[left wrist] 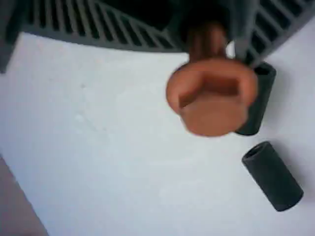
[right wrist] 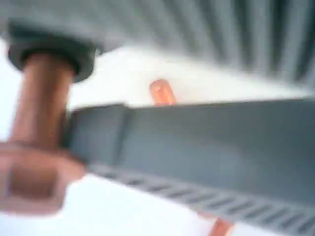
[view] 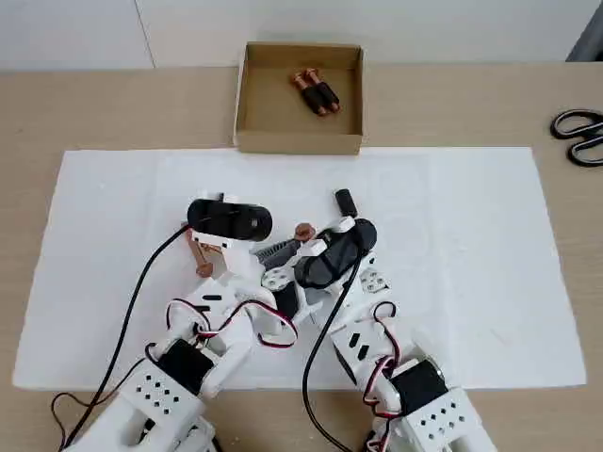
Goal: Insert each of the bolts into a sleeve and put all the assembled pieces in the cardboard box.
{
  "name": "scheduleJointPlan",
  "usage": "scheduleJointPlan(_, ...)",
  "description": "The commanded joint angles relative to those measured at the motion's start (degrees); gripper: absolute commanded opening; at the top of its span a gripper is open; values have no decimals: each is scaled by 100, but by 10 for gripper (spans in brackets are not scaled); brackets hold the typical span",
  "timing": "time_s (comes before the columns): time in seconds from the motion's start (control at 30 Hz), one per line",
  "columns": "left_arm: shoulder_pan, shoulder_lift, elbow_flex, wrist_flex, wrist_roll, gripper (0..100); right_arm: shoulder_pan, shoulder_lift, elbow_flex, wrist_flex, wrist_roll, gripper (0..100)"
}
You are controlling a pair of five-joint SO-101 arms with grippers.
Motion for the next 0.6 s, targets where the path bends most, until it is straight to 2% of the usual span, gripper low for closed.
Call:
scheduleJointPlan(0.0, 18, -97, -110, 369, -62, 317, -13, -110, -105, -48, -9, 9)
scheduleJointPlan(0.27, -18, -105, -303, 1020, -185, 319, -13, -110, -105, -48, -9, 9)
scheduleJointPlan(0.57, -1345, -105, -1305, 2435, -712, 319, -13, -110, -105, -48, -9, 9)
